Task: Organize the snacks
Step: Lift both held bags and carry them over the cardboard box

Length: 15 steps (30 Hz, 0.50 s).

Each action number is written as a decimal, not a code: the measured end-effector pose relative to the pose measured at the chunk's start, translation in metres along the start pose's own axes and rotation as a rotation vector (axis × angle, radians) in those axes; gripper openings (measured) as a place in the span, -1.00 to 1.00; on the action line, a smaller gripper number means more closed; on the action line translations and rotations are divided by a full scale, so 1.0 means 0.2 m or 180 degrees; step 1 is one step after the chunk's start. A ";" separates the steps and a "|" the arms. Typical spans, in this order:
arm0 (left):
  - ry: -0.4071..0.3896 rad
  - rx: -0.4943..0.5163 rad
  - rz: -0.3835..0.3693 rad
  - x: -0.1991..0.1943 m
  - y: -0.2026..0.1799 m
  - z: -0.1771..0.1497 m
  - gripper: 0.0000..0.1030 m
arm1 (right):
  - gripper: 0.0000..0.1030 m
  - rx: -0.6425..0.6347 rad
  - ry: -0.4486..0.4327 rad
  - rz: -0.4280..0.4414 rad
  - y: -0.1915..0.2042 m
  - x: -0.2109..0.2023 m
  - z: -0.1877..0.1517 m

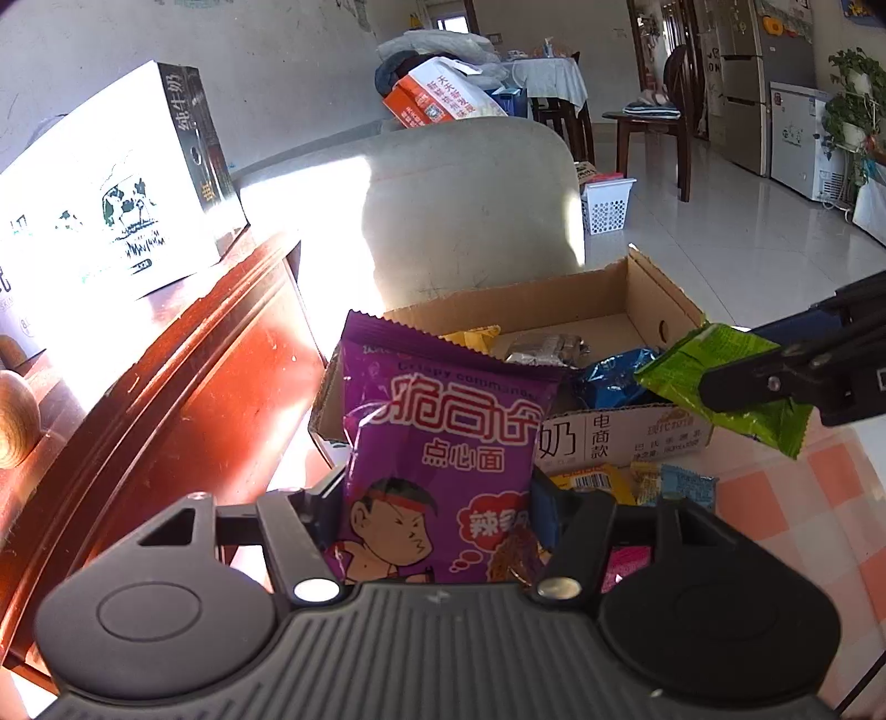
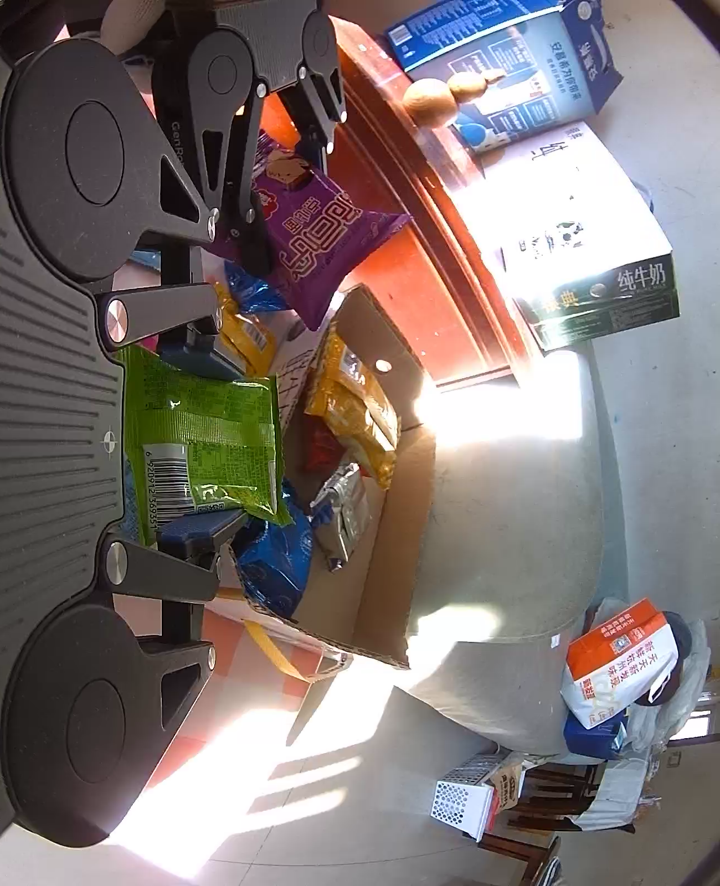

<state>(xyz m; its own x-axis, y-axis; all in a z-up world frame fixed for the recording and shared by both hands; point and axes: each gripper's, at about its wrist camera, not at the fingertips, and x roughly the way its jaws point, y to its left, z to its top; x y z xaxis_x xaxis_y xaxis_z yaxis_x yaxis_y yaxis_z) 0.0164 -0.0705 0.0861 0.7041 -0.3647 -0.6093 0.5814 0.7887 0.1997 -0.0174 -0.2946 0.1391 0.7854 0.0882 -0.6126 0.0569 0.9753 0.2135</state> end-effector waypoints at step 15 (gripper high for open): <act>-0.0220 -0.0162 0.0164 0.14 -0.01 0.21 0.21 | -0.05 0.0367 -0.0547 -0.0179 -0.15 0.00 0.18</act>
<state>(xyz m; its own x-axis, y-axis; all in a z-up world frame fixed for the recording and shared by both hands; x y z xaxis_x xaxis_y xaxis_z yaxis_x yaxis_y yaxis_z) 0.0512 -0.1033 0.0999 0.7600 -0.3549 -0.5444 0.5235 0.8308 0.1891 0.0027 -0.3316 0.1598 0.8720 -0.0110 -0.4894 0.1660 0.9472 0.2744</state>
